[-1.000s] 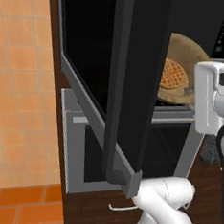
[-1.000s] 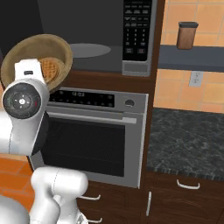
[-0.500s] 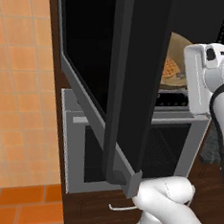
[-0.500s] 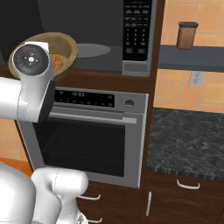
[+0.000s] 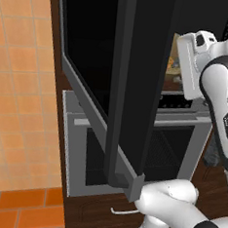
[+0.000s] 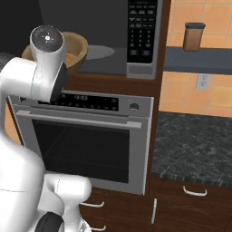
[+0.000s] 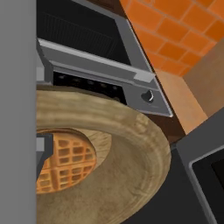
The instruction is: Open the microwave, place the bowl with waffle inside the microwave, then close the microwave door and turn it on.
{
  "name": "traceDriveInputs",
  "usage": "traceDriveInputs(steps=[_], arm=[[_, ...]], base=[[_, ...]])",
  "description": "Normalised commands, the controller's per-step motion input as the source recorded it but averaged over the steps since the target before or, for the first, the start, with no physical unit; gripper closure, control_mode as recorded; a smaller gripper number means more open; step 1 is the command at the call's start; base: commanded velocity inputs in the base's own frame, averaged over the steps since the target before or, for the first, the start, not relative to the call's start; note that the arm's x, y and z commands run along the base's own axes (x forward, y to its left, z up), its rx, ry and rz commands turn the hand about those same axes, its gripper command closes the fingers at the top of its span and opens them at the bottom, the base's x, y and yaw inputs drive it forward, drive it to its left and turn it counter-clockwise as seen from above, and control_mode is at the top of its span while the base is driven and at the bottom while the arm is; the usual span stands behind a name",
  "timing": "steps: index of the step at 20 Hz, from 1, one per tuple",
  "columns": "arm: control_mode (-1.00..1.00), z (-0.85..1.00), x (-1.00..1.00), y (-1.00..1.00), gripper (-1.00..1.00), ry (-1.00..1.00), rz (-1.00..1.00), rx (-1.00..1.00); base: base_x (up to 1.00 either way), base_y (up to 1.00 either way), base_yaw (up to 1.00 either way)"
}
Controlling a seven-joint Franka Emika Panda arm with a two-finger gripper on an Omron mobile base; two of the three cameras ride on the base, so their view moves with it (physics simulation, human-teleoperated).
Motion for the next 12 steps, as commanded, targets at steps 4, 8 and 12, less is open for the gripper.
traceDriveInputs(steps=[4,8,12], arm=[[-1.00,0.09,0.60,0.00,1.00,0.04,-0.03,0.00],[-1.00,0.01,0.63,0.00,1.00,0.06,-0.02,0.00],[-1.00,0.00,0.62,0.00,1.00,0.07,-0.02,0.00]], base=[[0.00,0.00,0.00],[0.00,0.00,0.00],[0.00,0.00,0.00]])
